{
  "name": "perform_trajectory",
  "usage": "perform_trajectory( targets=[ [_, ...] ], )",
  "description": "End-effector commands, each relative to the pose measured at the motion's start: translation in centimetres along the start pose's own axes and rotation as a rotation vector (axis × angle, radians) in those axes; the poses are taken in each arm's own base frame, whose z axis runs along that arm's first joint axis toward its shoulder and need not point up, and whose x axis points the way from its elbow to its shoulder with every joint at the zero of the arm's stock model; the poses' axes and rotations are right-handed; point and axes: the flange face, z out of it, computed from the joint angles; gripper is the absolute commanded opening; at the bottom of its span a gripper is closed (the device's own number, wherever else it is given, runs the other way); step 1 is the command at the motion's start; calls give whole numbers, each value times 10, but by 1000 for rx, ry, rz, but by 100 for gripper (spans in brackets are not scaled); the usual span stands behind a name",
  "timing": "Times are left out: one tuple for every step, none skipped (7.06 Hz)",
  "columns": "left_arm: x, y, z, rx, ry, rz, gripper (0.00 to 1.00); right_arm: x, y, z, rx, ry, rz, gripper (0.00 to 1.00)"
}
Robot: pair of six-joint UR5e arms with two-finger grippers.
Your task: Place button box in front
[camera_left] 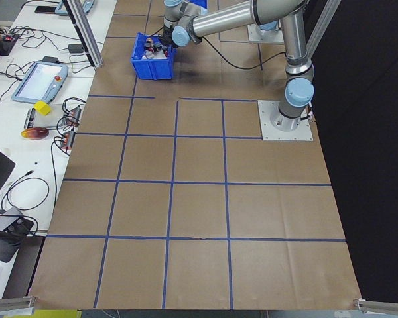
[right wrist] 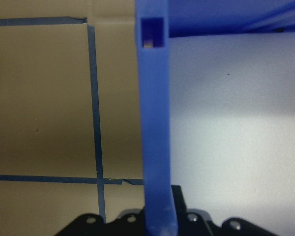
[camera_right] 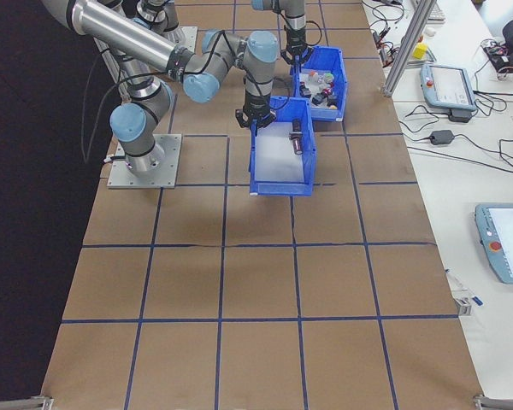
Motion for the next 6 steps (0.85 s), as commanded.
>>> perform_trajectory(
  targets=[
    [17,-11,-20,95,73,6,99,-4,-3,6,4,-8,1,6],
    [21,-11,-35,93,94,7,99,-11,-9,7,4,-10,19,6],
    [22,-16,-47,97,95,43,99,-25,-27,17,2,-22,14,6],
    [24,-33,-69,110,84,135,99,-39,-49,22,-2,-23,41,6],
    [23,-53,-98,124,58,277,99,-49,-65,25,-8,-23,46,6],
    [25,-83,-139,145,54,562,99,-60,-89,26,-18,-22,52,6]
  ],
)
